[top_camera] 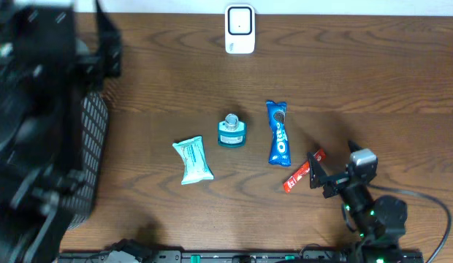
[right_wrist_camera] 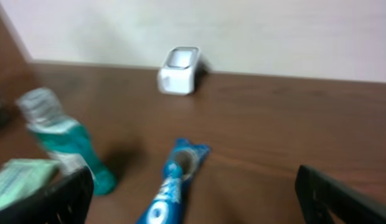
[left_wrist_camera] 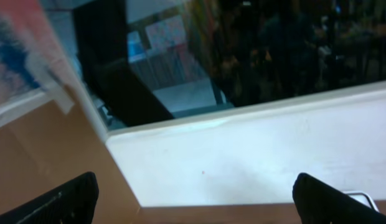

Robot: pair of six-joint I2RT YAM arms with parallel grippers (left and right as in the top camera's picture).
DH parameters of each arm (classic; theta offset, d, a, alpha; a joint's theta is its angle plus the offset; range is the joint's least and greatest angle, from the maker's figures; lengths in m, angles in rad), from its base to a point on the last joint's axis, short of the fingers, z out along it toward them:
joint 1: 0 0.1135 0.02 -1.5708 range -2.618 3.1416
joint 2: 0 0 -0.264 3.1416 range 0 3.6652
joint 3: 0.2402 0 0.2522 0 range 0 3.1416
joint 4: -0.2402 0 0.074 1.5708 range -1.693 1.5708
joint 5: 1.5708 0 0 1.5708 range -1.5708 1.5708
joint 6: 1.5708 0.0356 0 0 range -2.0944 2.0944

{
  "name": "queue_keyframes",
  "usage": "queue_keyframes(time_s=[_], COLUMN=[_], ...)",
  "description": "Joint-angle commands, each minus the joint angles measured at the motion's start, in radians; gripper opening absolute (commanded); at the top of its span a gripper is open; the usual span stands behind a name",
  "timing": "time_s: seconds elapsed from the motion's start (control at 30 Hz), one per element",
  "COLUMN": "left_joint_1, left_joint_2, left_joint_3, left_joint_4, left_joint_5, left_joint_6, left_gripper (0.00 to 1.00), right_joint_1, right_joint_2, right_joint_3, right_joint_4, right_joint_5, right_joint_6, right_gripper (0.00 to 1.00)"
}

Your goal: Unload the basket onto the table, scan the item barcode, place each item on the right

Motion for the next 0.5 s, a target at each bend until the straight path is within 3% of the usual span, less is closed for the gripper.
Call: queue_keyframes(time_s=[0.0, 0.17, 0.3, 0.37, 0.47], left_joint_1=[0.027, 0.07, 0.15, 0.18, 0.19], left_joint_2=[-0.098, -0.229, -0.332, -0.36, -0.372], left_joint_3=[-0.12, -0.288, -0.381, -0.392, -0.37], left_joint_4=[0.052, 0.141, 0.15, 0.149, 0.146], left_joint_5=[-0.005, 0.023, 0.191, 0.224, 0.225], left_joint_6=[-0.037, -0.117, -0.171, -0.235, -0.266], left_gripper=[1.0, 1.0, 1.0, 1.0, 1.0], right_joint_1=[0.006, 0.006, 0.006, 0.006, 0.006], right_joint_2=[0.206, 0.632, 0.875, 0.954, 1.023], right_joint_3=[0.217, 0.708, 1.1, 1.222, 1.292], right_joint_4=[-0.058, -0.466, -0.862, -0.961, -0.966], right_joint_5=[-0.205, -0.401, -0.4, -0.401, -0.4], right_joint_6=[-0.035, -0.134, -0.23, -0.231, -0.232], right_gripper=[0.99, 0.99, 0.99, 0.99, 0.99])
